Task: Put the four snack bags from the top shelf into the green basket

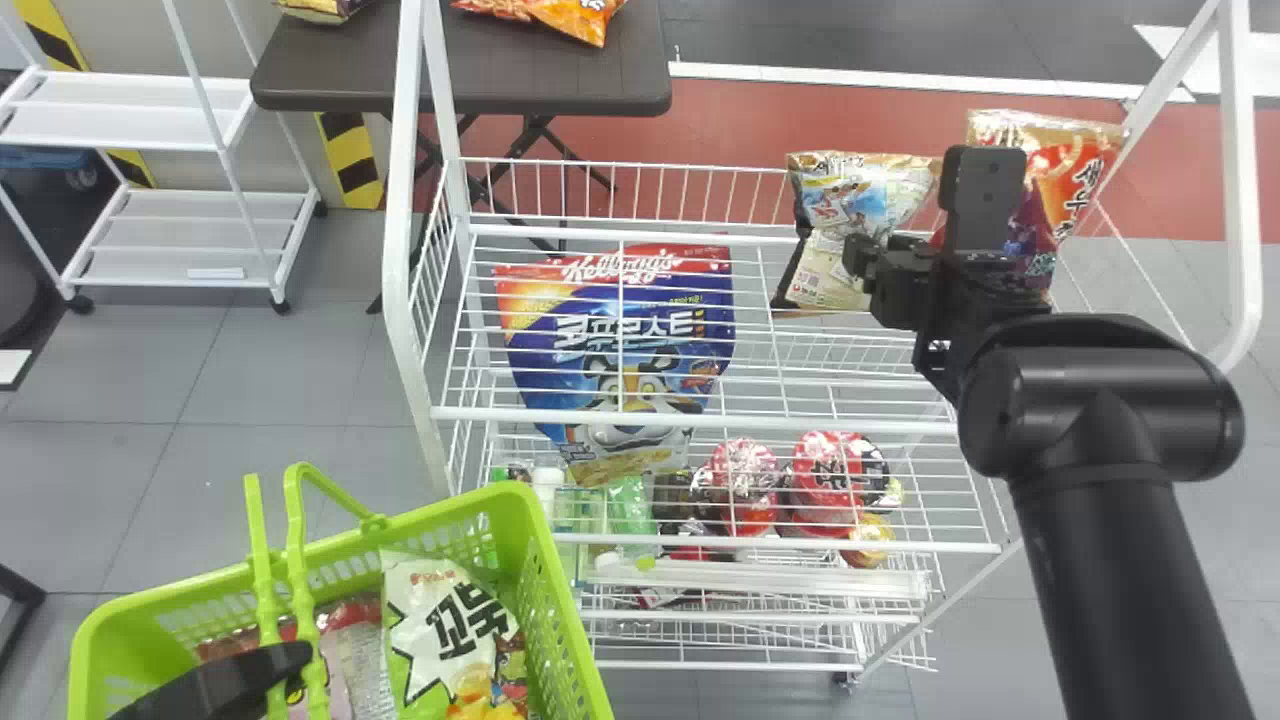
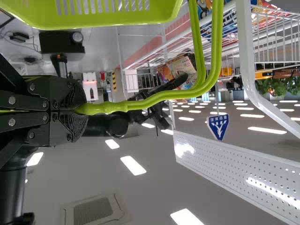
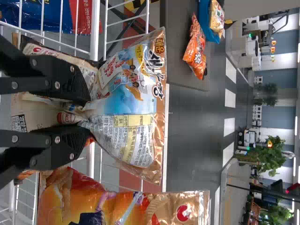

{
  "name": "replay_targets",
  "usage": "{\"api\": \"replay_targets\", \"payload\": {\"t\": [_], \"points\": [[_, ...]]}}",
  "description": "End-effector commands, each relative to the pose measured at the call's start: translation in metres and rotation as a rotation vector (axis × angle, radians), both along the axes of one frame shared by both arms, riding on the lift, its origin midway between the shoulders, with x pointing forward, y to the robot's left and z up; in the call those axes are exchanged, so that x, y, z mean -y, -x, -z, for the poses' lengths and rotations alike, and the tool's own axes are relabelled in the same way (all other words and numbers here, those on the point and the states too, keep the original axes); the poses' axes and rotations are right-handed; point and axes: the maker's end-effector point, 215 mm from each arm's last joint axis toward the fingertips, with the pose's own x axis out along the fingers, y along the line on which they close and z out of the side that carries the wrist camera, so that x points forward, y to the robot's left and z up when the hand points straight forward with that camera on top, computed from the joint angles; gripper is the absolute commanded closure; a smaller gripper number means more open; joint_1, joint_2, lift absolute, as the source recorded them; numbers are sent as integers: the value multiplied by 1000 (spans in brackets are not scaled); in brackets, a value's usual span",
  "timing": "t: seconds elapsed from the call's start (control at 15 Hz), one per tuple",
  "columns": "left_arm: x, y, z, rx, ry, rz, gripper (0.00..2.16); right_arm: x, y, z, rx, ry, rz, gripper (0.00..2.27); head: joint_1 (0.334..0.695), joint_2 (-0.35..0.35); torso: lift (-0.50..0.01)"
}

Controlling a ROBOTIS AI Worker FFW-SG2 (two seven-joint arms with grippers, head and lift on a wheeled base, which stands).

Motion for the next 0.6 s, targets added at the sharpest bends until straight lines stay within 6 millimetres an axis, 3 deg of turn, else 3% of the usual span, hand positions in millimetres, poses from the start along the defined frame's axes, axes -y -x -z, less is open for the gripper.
{"api": "replay_targets", "payload": {"t": [0.0,0.27,0.47,0.53], "points": [[-2,0,-1,-4,12,1,2142,-4,11,-17,38,-15,-11,2253,695,-61,0],[-3,0,0,-6,13,-2,2142,-35,55,-70,132,-57,-61,2253,695,-45,0],[-2,-2,-1,-1,16,0,2142,-86,108,-100,180,-130,-150,2253,695,-1,0],[0,-2,-1,-2,17,3,2142,-106,129,-98,166,-161,-184,2253,695,19,0]]}}
